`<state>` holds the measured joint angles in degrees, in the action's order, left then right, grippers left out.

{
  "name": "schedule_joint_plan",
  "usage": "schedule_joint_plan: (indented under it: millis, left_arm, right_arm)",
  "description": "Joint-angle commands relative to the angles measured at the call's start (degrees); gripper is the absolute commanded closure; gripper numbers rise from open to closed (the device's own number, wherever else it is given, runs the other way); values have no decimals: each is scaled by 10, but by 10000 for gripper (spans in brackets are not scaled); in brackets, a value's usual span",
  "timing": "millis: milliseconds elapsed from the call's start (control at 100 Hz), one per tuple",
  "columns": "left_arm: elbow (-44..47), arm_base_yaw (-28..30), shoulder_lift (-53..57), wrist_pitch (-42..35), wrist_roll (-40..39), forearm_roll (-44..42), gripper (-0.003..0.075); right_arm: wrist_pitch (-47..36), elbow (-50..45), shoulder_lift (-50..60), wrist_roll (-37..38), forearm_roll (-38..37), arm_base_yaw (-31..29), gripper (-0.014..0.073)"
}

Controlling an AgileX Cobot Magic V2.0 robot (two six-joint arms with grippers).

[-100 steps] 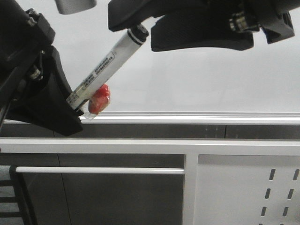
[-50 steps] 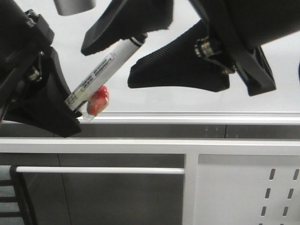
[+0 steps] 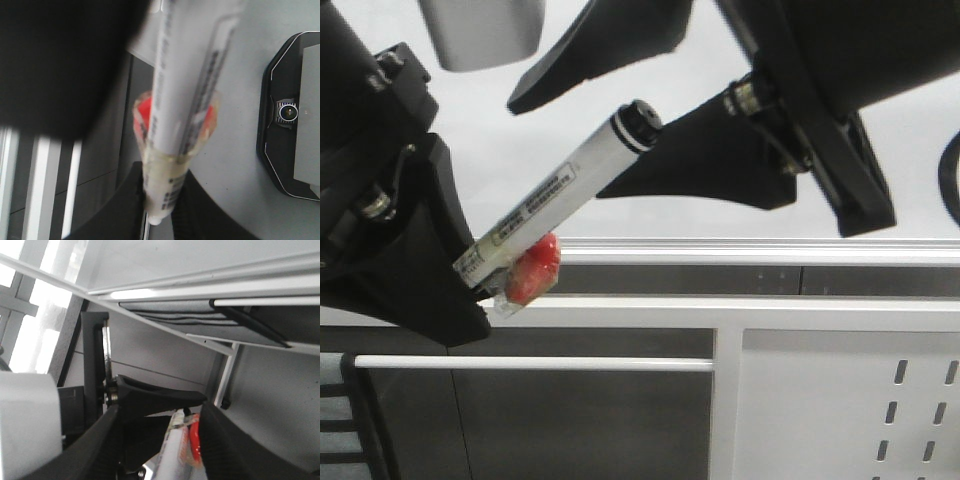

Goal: Write number 1 on whiteboard

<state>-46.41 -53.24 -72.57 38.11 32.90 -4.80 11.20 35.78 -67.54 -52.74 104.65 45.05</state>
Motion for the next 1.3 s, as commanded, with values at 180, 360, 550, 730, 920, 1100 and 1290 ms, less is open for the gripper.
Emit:
schedule_joint_plan:
  millis: [180,360,550,730,920,1100,1290]
  left_arm:
    - [-36,11,13,-21,-8,1,738]
    - [-36,36,11,-21,-8,2,738]
    - [-36,26,11,-23,-2,12,738]
    - [-36,13,11,-24,-2,12,738]
    - [-36,13,11,-34,-2,12,738]
    - [-36,13,11,-34,-2,12,738]
    - [-36,13,11,-34,-2,12,738]
  right_arm:
    - [40,21,2,1,18,-4,275]
    - [51,21,2,1,18,-4,275]
    - [36,21,2,1,18,-4,276]
    - [27,21,2,1,18,-4,277]
    - [27,21,2,1,18,-4,318]
    - [27,21,2,1,18,-4,515]
    - [26,21,2,1,18,-4,640]
